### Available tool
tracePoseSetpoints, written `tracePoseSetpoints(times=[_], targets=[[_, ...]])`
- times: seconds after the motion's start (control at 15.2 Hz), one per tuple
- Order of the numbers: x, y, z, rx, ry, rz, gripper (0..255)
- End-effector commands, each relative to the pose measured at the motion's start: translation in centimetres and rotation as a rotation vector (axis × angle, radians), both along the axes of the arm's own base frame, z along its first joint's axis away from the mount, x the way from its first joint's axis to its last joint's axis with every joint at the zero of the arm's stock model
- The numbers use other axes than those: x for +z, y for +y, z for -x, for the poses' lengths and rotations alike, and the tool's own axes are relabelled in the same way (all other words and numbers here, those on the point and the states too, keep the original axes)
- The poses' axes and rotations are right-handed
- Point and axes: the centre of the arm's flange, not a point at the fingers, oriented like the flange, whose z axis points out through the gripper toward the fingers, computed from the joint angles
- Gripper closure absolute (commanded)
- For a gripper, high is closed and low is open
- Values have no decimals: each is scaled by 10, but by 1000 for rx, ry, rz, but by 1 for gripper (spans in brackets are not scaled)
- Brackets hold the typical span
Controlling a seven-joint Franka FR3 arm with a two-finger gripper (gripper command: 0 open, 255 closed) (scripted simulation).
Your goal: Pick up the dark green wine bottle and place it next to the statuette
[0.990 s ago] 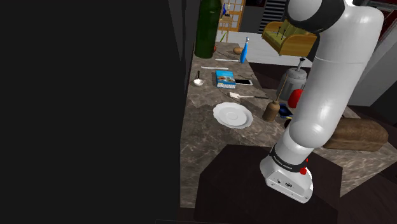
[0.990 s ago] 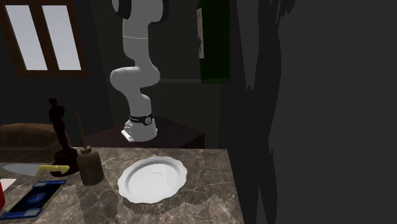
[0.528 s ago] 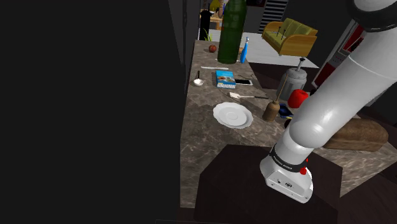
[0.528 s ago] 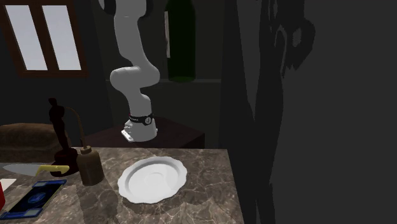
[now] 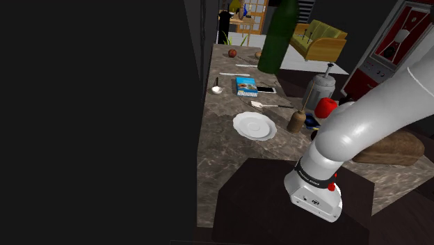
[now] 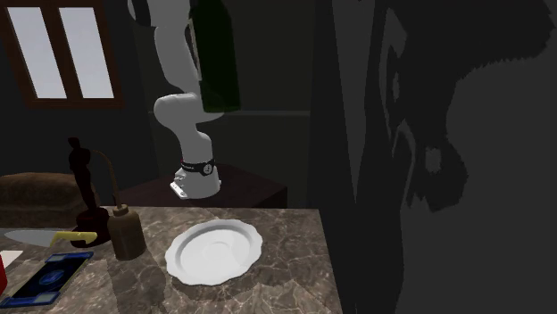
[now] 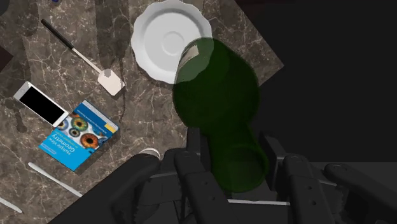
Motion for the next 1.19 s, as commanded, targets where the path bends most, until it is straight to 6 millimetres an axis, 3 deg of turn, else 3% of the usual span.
tracePoseSetpoints(times=[0.0,1.12], targets=[[2,-9,27,1,0,0,255],[12,-88,237,1,0,0,255]])
